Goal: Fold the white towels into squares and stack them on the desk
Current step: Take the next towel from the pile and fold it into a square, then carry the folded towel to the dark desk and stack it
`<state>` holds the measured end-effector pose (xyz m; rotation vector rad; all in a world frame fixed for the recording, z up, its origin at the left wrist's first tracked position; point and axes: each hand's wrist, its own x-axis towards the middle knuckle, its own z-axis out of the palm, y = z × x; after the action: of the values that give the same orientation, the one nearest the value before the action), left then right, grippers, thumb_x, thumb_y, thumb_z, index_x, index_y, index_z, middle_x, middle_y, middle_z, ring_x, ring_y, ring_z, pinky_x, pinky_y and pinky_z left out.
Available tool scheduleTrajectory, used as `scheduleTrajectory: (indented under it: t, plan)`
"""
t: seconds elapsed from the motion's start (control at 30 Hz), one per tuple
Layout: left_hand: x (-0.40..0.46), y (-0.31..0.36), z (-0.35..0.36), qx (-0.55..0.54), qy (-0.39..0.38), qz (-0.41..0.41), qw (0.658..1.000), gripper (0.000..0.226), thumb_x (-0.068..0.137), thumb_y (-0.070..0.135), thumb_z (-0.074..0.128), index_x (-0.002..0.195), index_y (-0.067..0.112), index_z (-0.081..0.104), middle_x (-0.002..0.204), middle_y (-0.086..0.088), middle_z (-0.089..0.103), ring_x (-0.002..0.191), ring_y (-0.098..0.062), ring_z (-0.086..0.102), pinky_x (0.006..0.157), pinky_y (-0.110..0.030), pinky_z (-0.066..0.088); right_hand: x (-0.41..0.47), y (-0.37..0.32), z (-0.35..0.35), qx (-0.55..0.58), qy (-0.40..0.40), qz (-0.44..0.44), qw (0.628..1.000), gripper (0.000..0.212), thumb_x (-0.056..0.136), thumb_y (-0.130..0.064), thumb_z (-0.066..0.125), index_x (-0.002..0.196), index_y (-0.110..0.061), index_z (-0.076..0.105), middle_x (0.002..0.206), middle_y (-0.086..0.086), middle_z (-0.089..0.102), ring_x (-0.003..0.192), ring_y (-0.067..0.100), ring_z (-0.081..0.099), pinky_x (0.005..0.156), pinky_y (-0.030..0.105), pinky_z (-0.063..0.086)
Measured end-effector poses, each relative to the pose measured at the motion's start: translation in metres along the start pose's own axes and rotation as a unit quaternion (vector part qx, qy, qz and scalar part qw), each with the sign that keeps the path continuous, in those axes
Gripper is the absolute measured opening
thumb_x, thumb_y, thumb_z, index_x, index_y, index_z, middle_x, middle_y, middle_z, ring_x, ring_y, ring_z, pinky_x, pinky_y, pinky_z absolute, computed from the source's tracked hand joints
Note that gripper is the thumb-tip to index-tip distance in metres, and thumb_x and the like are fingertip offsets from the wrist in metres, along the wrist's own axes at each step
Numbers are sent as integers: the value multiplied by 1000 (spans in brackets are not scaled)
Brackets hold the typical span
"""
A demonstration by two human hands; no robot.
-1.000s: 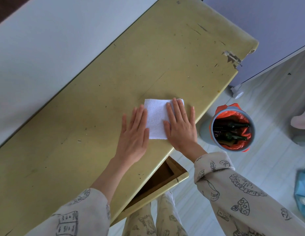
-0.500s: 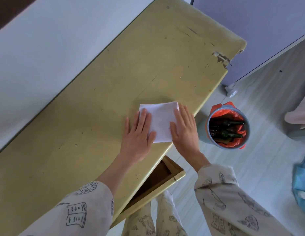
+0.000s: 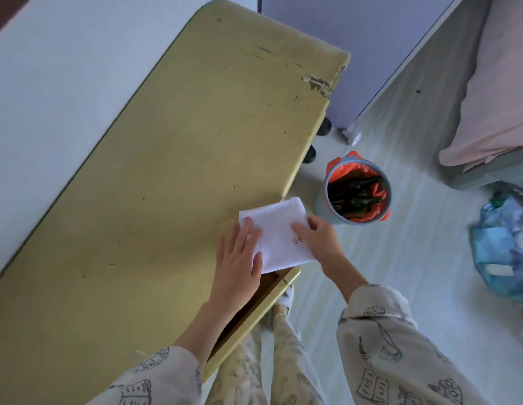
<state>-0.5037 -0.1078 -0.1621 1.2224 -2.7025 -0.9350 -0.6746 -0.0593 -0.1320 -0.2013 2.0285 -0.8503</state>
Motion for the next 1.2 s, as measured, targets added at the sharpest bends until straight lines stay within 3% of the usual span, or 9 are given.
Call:
scheduleTrajectory:
  t: [0.1,0.23,0.33,0.43,0.63,0.77,0.93,1.07,1.2]
  plan:
    - [-12,24,-15,-132,-7,-1,991,35,93,16,35,120,10,56,133,-4,52,136,-23,32,110,-36,31,-28,9,-31,-13,22,-26,999,14,85,-18,61,86,-4,60,71,2,56,69,19,52,65,30,42]
    - [-19,74,-27,-168,-64,7,984,47,86,40,35,117,12,58,113,-7,59,107,-25,55,93,-36,42,-75,30,-87,-32,87,-53,994,17,84,-14,62,69,-18,53,63,-5,51,60,13,47,55,24,36]
    - [-24,121,-25,-142,-129,69,979,32,95,17,43,125,12,53,124,-7,57,116,-24,53,97,-32,40,-120,54,-136,-20,150,-51,987,18,84,-13,62,70,-16,51,62,-6,50,57,10,44,50,19,31]
    - [-40,179,-19,-132,-151,138,970,32,96,16,44,127,14,51,129,1,54,121,-14,50,98,-24,36,-170,84,-184,5,204,-51,978,18,84,-13,61,69,-13,51,65,-1,51,63,17,44,50,21,31]
    - [-117,308,23,-131,-186,267,936,28,94,11,47,120,10,57,120,-2,61,112,-16,56,95,-24,39,-288,175,-275,53,309,-69,947,12,84,-14,63,77,-9,54,74,7,56,67,19,47,53,23,34]
    - [-202,392,76,-122,-247,345,897,26,93,11,48,116,11,59,115,-5,63,106,-17,59,95,-37,46,-382,265,-323,101,372,-51,921,15,83,-12,64,71,-10,55,66,-2,52,57,10,44,49,16,34]
    - [-313,491,145,-71,-352,440,823,27,94,11,47,117,11,59,117,-3,62,106,-17,58,94,-30,45,-493,383,-359,161,470,24,867,36,83,-10,62,56,-21,40,53,-9,42,50,6,38,43,16,31]
    - [-398,565,198,-37,-417,511,751,25,93,7,48,114,8,60,114,-7,63,99,-17,59,93,-30,45,-573,465,-376,197,551,99,805,34,82,-13,63,57,-26,44,57,-8,48,55,10,42,48,16,33]
    - [-488,635,258,-1,-475,586,657,24,92,5,49,114,5,61,113,-10,64,100,-21,60,89,-25,43,-645,548,-395,240,614,158,735,10,82,-15,63,74,-17,58,71,3,59,67,18,51,54,22,35]
